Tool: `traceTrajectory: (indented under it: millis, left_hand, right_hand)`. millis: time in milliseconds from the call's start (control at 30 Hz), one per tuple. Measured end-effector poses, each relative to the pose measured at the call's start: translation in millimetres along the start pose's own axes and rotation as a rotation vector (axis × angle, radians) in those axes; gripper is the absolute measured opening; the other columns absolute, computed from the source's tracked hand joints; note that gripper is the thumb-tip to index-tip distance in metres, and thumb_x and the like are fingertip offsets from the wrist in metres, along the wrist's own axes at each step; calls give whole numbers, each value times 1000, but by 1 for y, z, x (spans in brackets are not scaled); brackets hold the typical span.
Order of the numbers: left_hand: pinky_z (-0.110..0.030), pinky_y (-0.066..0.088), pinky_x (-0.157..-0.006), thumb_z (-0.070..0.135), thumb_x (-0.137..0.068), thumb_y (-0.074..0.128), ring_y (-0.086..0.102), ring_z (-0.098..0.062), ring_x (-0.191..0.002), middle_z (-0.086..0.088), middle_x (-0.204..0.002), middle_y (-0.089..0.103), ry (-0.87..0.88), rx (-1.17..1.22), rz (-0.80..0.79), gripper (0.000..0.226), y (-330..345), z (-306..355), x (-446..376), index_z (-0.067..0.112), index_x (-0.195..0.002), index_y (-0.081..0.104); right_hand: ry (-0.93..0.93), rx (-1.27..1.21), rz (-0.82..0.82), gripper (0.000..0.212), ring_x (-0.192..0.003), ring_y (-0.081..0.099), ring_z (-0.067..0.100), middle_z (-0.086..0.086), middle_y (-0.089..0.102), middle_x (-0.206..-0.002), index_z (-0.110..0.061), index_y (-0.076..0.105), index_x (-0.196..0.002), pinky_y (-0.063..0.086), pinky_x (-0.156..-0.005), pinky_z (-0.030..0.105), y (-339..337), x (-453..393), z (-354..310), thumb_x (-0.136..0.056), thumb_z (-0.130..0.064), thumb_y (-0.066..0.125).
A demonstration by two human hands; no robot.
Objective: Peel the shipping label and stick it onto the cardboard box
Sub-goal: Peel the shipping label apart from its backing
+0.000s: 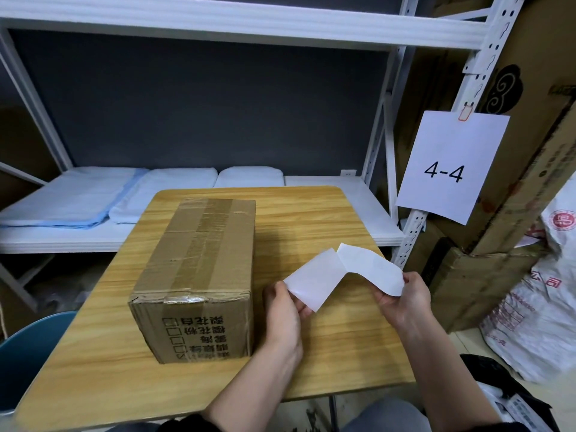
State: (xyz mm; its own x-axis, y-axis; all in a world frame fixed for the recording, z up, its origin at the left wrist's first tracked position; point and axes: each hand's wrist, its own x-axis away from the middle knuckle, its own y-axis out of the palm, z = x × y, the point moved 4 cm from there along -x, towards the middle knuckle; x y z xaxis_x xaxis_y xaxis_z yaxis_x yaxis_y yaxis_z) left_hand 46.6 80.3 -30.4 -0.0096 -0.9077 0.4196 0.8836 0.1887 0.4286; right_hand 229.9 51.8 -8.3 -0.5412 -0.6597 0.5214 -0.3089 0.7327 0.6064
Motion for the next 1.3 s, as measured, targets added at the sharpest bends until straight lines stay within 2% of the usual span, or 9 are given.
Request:
traceTrajectory:
  millis: [133, 300, 633, 800, 900, 1000, 1100, 1200, 1300]
  left_hand:
    - [-18, 52, -47, 23, -98, 28, 65, -15, -74, -14, -116, 66, -6, 7, 29, 39, -2, -1, -1, 3, -123, 50]
    - [-15, 51, -42, 23, -99, 29, 65, -15, -73, -13, -115, 65, -6, 11, 61, 37, -3, -2, 0, 4, -124, 48]
    - [-16, 52, -43, 21, -98, 31, 64, -16, -74, -18, -122, 63, -8, 77, 105, 37, -6, -3, 1, 2, -125, 47]
    - [-17, 53, -43, 20, -99, 30, 63, -22, -80, -20, -123, 62, -7, 112, 111, 37, -5, -4, 0, 0, -125, 47]
    - [-19, 55, -44, 20, -100, 30, 66, -20, -72, -21, -118, 61, -9, 129, 105, 36, -5, -3, 1, 0, -124, 47]
    - [-19, 55, -47, 20, -101, 27, 68, -11, -50, -17, -106, 60, -15, 123, 60, 29, -2, -1, 3, 3, -100, 51]
    - [-19, 55, -50, 20, -101, 27, 67, -17, -61, -11, -91, 60, -7, 101, 47, 31, -1, 2, 6, 11, -81, 48]
    - [-21, 57, -52, 17, -100, 28, 65, -22, -72, -11, -90, 61, 13, 81, 43, 23, -1, 1, 7, 9, -95, 49]
    - [-20, 56, -53, 18, -99, 28, 64, -21, -74, -11, -94, 61, 28, 54, 5, 24, 1, 2, 9, 8, -108, 47]
  right_hand:
    - [-25, -40, 24, 17, -75, 62, 28, 11, 60, -84, -5, 49, -81, 55, -66, 41, 1, 1, -2, -92, -7, 36]
    - [-55, -60, 37, 18, -76, 62, 27, 10, 60, -85, -7, 50, -81, 53, -65, 40, 1, 2, -4, -94, -9, 37]
    - [-107, -52, 69, 17, -78, 61, 26, 8, 60, -87, -10, 50, -81, 52, -86, 42, -4, -1, -8, -92, -11, 37]
    - [-125, -13, 76, 17, -78, 60, 25, 7, 59, -87, -11, 49, -80, 52, -84, 42, -2, 0, -8, -92, -11, 36]
    - [-134, 5, 80, 17, -80, 60, 24, 7, 59, -88, -12, 49, -81, 52, -84, 42, -3, -2, -8, -92, -13, 36]
    - [-133, 14, 89, 18, -82, 61, 23, 5, 59, -90, -13, 50, -80, 53, -76, 40, -7, -7, -10, -92, -12, 36]
    - [-132, 38, 78, 19, -83, 61, 22, 3, 60, -89, -13, 50, -80, 53, -69, 35, -10, -10, -9, -90, -10, 35]
    - [-124, 17, 8, 27, -86, 68, 28, 13, 67, -98, -7, 57, -94, 54, -86, 44, -8, -10, -8, -92, -12, 30]
    - [-135, -4, -66, 32, -71, 73, 28, 17, 67, -93, -12, 58, -91, 55, -84, 47, 1, 0, -8, -99, -17, 27]
